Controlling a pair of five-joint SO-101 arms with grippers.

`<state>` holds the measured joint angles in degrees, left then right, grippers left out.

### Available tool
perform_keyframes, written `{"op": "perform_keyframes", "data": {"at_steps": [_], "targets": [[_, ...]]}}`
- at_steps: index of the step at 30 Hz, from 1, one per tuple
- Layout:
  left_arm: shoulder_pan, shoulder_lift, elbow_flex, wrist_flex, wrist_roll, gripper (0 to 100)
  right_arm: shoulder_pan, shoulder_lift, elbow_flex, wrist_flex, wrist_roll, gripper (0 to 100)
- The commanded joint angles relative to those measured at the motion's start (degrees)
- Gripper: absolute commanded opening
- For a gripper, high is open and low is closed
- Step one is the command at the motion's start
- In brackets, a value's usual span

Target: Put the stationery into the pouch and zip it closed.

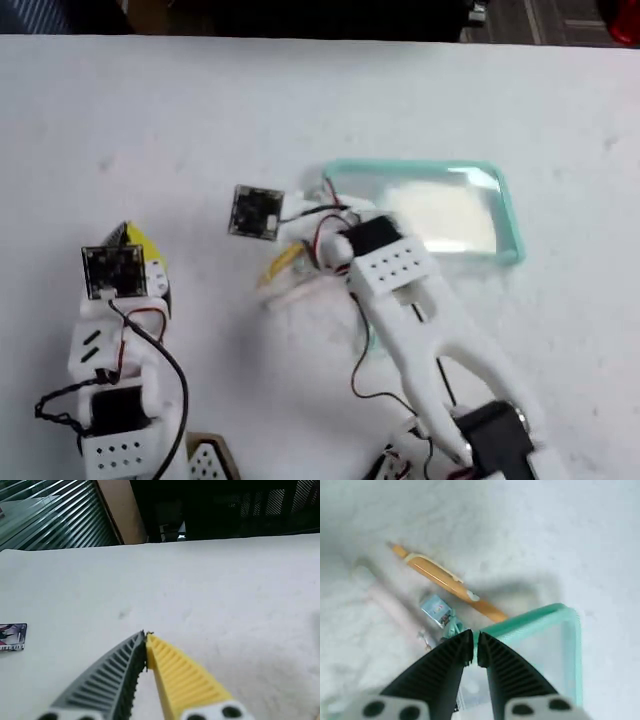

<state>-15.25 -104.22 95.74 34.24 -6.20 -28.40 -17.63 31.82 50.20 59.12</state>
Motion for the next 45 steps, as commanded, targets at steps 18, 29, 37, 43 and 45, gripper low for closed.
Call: {"op": "perform_keyframes", "data": {"at_steps": [18, 29, 37, 43, 45], "targets": [[-0.22, -0.48, -0.70, -1.49, 0.79, 2, -7.16, 1.71, -2.20, 11.12, 3.34, 22.2], [-0.22, -0.48, -0.70, -1.49, 0.79, 2, -2.24, 14.81, -10.55, 10.95, 5.45, 17.8], [-0.22, -0.48, -0.70, -1.58, 0.79, 2, -2.51, 15.69, -10.29, 6.55, 5.36, 17.9], [-0.22, -0.48, -0.70, -1.76, 0.79, 2, -2.51, 15.78, -10.20, 5.85, 5.54, 17.7], [-0.22, -0.48, -0.70, -1.76, 0.79, 2, -2.77, 15.78, -10.20, 5.93, 5.54, 17.7]]}}
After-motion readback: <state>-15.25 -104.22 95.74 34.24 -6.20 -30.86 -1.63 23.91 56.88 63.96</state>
